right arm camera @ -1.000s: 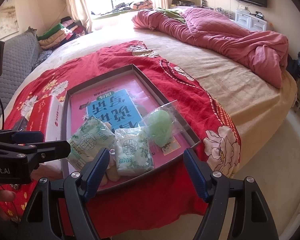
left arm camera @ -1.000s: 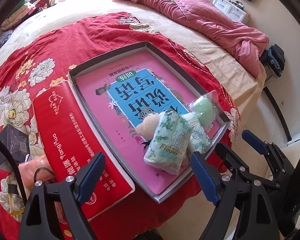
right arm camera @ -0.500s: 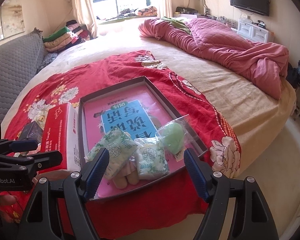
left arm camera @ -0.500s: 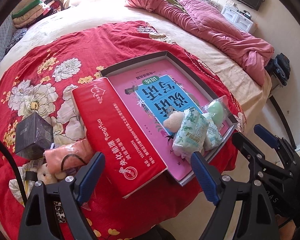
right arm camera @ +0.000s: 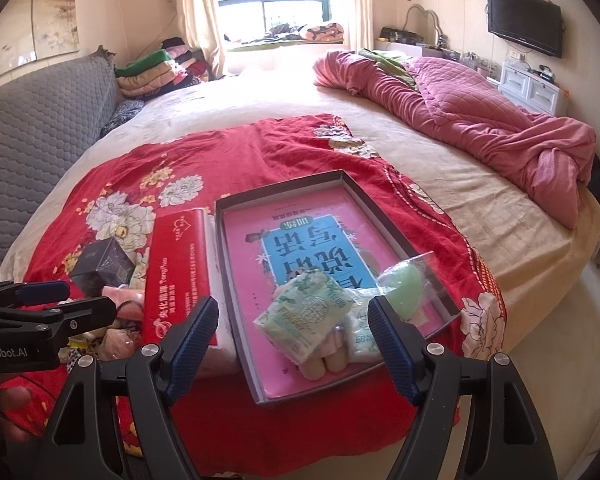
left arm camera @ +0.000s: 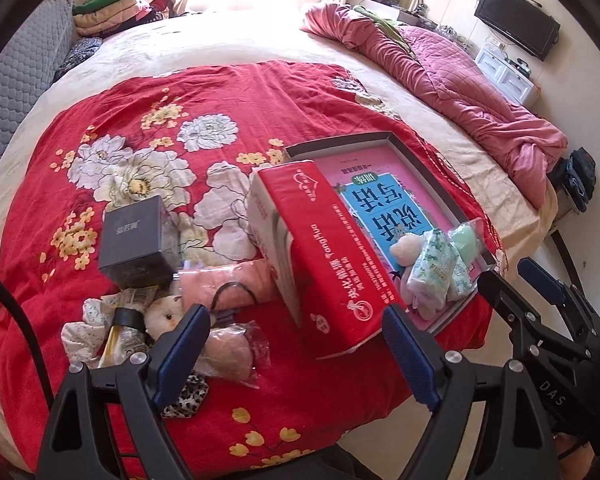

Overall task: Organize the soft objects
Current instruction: 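Move both open tools over the pile toward the scrunchie and bagged bun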

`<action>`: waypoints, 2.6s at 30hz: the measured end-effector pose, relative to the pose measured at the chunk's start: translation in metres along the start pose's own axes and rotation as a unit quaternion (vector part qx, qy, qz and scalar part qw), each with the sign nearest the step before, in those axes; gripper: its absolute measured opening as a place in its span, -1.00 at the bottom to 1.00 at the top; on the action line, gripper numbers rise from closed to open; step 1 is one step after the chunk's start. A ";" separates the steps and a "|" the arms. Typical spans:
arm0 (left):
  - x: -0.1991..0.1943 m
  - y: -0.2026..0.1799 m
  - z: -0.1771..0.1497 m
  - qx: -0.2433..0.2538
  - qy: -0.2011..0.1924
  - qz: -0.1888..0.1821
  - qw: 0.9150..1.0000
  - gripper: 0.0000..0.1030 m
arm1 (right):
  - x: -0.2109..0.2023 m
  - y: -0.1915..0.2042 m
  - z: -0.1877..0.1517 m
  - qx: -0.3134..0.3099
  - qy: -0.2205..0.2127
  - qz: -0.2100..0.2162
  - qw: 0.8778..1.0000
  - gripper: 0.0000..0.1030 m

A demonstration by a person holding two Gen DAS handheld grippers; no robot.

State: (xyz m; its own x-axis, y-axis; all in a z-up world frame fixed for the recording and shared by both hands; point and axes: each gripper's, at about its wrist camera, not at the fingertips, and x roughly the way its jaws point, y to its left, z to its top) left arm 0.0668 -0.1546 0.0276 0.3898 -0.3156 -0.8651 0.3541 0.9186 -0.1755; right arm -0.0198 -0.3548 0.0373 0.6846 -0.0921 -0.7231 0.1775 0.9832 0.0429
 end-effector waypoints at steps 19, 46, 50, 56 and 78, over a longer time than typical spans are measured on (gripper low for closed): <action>-0.043 0.107 -0.018 -0.082 -0.005 0.030 0.996 0.70 | -0.005 0.072 0.009 -0.049 -0.003 0.027 0.998 0.52; -0.032 0.214 -0.040 -0.178 0.008 0.052 0.983 0.70 | 0.024 0.155 -0.004 -0.120 0.035 0.073 0.989 0.52; -0.019 0.222 -0.046 -0.186 0.020 0.058 0.981 0.70 | 0.033 0.162 -0.010 -0.126 0.047 0.078 0.988 0.52; -0.002 0.227 -0.052 -0.189 0.033 0.056 0.980 0.70 | 0.047 0.170 -0.019 -0.133 0.063 0.084 0.986 0.52; 0.055 0.245 -0.069 -0.214 0.072 0.033 0.974 0.70 | 0.111 0.202 -0.049 -0.171 0.149 0.067 0.972 0.53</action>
State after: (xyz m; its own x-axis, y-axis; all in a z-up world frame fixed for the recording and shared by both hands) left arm 0.1166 0.0696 -0.0950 0.2649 -0.2439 -0.9329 -0.0655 0.9607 -0.2698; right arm 0.0575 -0.1590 -0.0676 0.4416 0.0403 -0.8963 -0.1796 0.9827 -0.0442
